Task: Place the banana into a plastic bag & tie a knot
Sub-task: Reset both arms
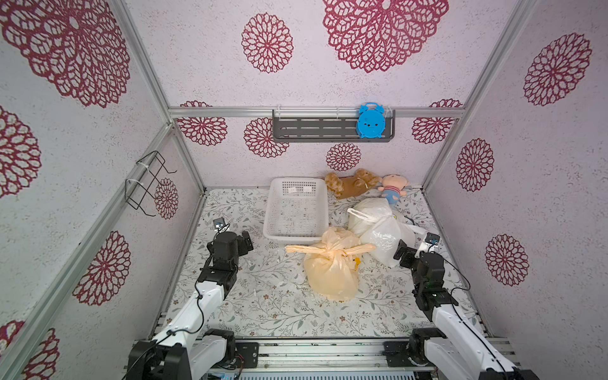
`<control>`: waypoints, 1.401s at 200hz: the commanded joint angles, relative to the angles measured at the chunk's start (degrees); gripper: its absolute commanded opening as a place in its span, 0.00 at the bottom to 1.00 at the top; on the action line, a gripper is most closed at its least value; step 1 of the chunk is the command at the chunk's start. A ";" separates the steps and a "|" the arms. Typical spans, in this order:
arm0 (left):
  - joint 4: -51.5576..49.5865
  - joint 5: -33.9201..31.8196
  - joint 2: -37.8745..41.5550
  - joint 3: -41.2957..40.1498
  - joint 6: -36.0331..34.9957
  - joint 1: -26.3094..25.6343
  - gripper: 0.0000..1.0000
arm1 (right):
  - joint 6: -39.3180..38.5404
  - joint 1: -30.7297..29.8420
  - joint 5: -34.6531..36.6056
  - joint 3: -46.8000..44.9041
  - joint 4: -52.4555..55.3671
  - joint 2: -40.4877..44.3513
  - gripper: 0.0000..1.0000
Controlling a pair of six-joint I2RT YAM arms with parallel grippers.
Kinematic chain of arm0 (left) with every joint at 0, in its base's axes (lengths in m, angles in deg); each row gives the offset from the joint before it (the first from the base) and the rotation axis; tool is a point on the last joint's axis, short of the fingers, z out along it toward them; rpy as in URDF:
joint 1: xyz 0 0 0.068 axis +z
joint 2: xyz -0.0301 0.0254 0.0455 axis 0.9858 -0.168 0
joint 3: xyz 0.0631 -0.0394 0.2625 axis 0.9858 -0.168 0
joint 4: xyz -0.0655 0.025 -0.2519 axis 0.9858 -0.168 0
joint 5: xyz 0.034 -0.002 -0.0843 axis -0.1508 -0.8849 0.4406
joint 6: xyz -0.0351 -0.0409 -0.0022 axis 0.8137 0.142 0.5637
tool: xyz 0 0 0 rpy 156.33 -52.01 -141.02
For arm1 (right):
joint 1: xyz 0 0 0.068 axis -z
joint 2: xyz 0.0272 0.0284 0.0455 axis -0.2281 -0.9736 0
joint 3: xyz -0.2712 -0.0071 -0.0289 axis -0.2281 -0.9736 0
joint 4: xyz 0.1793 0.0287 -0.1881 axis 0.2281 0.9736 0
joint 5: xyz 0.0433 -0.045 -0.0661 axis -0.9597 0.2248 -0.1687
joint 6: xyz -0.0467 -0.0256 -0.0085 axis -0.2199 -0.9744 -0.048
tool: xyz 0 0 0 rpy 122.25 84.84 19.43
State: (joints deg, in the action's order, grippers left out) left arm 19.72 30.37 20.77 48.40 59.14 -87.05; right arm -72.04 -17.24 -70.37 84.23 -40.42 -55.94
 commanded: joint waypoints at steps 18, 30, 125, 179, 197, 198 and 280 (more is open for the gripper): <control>10.51 -0.66 -8.27 2.77 -4.54 5.15 0.97 | -2.57 3.15 6.43 -2.80 -21.73 -9.77 0.99; 13.81 1.22 -9.76 2.41 -5.07 6.68 0.97 | -3.40 3.59 6.56 -3.20 -25.95 -13.18 0.99; 42.13 4.52 -14.86 -10.86 -13.45 11.81 0.97 | -6.82 3.75 3.00 -2.03 -42.94 -33.34 0.99; 44.30 6.46 -24.80 -7.47 -12.41 11.28 0.97 | -11.19 2.30 -3.09 -0.94 -45.79 -38.46 0.99; 45.95 9.99 -26.11 -7.12 -11.76 13.36 0.97 | -11.28 2.20 -3.06 -0.87 -45.86 -38.50 0.99; 45.76 10.00 -26.07 -7.14 -11.76 13.38 0.97 | -11.28 2.16 -3.05 -0.89 -45.88 -38.50 0.99; 45.31 9.81 -25.77 -7.22 -11.74 13.38 0.97 | -11.44 2.03 -3.03 -1.15 -45.81 -38.24 0.99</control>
State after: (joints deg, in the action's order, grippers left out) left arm 63.33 39.66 -5.13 40.91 47.66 -74.02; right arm -82.29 -14.86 -72.47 82.78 -84.07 -94.36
